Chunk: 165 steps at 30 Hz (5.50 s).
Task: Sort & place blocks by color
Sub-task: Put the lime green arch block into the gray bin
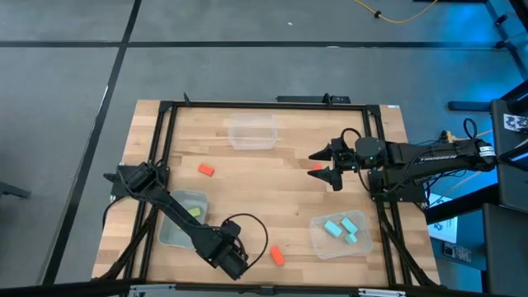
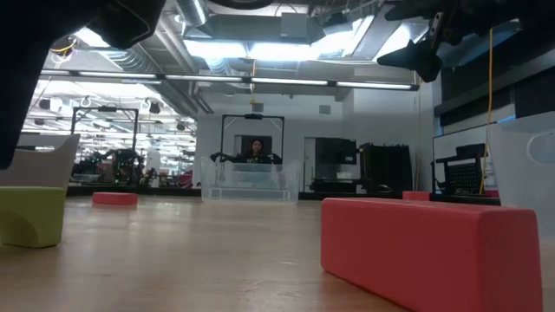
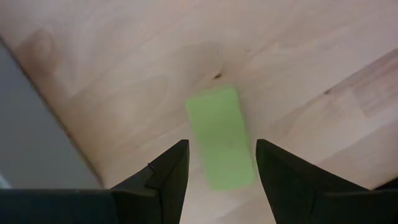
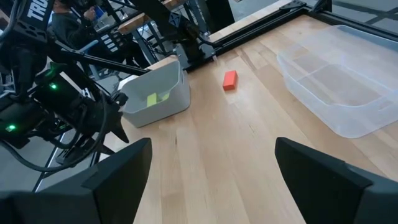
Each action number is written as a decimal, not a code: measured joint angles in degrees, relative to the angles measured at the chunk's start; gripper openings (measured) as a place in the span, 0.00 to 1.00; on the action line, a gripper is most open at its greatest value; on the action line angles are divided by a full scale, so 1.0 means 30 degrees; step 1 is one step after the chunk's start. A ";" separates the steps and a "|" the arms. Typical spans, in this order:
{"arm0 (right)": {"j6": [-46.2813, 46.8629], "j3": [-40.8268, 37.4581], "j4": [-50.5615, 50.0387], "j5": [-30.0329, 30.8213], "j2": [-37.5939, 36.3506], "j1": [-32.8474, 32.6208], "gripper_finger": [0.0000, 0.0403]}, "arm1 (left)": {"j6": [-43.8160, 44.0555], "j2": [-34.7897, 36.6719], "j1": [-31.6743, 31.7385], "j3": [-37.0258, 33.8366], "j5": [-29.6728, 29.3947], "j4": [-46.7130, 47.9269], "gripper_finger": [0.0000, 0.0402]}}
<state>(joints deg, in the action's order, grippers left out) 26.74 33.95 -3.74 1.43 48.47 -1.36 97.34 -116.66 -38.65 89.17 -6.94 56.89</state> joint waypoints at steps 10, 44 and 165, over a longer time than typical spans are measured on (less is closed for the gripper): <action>0.0002 0.0002 0.0004 0.0000 0.0000 0.0002 0.85 | 0.0059 0.0012 0.0000 -0.0677 0.0030 -0.1205 0.44; -0.0073 0.0000 -0.0003 0.0015 0.0000 -0.0001 0.85 | -0.4106 -0.0138 -0.0073 -0.0994 -0.1043 -0.3034 0.44; -0.0093 0.0000 0.3204 0.0495 0.0000 -0.0001 0.85 | -2.6953 1.8254 0.4716 -0.9830 -0.8172 -1.6978 0.30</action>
<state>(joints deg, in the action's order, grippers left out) 26.46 33.95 5.87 2.92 48.47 -1.37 16.48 -61.90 -24.51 59.69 -31.45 5.96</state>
